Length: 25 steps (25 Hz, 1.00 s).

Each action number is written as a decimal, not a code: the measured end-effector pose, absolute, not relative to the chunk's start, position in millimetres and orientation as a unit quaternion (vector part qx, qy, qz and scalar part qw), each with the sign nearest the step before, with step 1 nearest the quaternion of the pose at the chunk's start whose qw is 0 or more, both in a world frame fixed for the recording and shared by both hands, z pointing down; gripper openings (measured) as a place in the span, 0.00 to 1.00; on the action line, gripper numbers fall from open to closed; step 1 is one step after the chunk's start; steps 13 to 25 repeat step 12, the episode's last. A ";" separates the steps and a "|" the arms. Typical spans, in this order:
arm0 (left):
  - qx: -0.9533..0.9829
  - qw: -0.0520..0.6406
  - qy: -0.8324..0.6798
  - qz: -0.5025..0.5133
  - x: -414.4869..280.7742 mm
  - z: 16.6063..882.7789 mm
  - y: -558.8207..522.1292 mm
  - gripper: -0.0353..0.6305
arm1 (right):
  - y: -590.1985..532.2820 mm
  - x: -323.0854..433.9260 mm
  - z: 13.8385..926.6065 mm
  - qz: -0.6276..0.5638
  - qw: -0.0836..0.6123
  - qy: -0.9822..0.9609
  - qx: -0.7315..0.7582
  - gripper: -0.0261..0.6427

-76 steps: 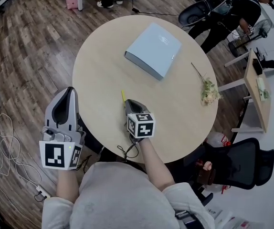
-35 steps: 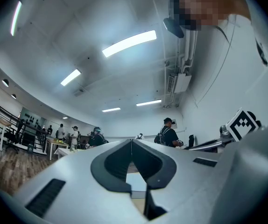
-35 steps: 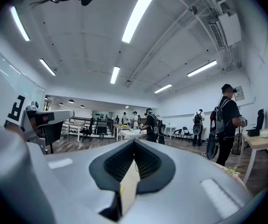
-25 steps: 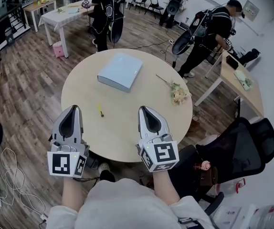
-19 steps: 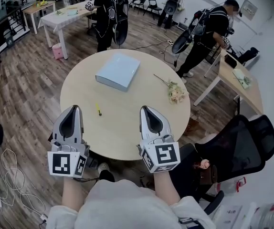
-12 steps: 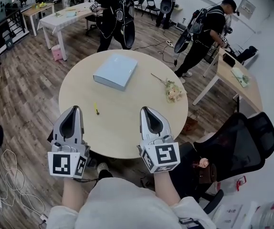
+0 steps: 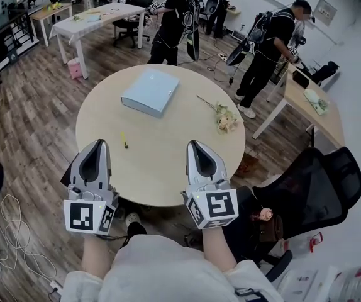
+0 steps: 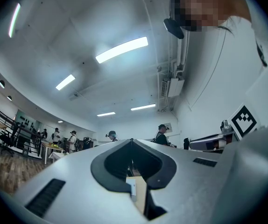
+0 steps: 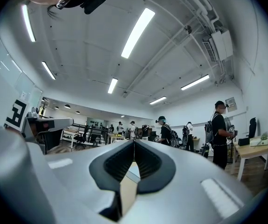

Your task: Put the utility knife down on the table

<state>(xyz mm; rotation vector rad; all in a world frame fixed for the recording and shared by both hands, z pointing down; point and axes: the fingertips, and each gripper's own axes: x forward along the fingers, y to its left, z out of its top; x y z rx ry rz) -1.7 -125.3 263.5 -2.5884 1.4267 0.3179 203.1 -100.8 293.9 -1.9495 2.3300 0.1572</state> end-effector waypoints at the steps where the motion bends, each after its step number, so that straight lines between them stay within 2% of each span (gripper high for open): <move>1: -0.868 0.085 0.478 0.107 -1.2 262.9 -124.6 0.07 | -100.2 203.7 293.2 0.052 0.051 0.765 -0.640 0.06; 25: -0.866 0.086 0.481 0.109 -3.2 260.7 -128.8 0.07 | -105.5 201.4 289.5 0.054 0.056 0.767 -0.637 0.06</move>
